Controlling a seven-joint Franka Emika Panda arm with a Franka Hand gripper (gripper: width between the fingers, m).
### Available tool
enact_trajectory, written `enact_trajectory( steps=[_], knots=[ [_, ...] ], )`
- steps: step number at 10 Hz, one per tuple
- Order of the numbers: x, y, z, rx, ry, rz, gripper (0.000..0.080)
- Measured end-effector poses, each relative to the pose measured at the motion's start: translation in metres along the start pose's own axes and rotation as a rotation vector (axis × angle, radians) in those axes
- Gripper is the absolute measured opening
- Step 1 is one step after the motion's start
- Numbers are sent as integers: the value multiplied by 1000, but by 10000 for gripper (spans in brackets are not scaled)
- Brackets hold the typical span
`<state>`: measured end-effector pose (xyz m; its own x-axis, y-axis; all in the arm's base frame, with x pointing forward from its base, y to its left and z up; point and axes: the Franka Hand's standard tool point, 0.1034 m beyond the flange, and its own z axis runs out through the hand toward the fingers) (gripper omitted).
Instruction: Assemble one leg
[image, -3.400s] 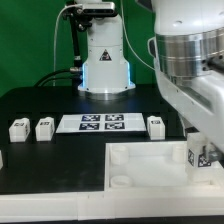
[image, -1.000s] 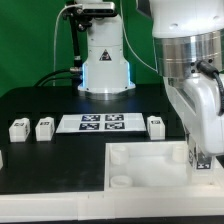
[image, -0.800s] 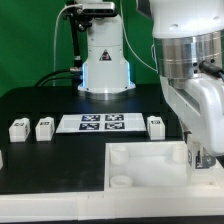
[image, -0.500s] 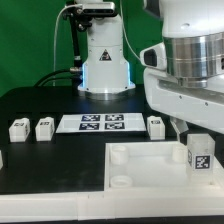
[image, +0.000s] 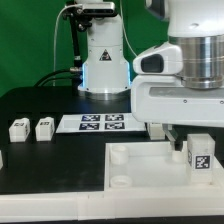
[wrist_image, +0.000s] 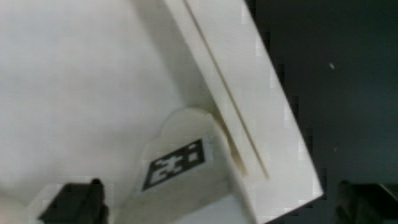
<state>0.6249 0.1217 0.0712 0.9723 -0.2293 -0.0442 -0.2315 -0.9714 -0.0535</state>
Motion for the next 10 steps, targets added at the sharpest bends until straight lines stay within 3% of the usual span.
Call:
enact_trajectory(
  steps=[1,3,4,5,6,7,10],
  knots=[
    [1,2,0,-16,4,-157,649],
    [1,1,0,-15,4,-182,649],
    [1,1,0,-15,4,-151,516],
    [1,1,0,-13,4,-120,516],
    [1,1,0,-10,4,-5,377],
    [1,0,1,-10,3,103,293],
    [1,-3,-1,-25,10,546,293]
  ],
)
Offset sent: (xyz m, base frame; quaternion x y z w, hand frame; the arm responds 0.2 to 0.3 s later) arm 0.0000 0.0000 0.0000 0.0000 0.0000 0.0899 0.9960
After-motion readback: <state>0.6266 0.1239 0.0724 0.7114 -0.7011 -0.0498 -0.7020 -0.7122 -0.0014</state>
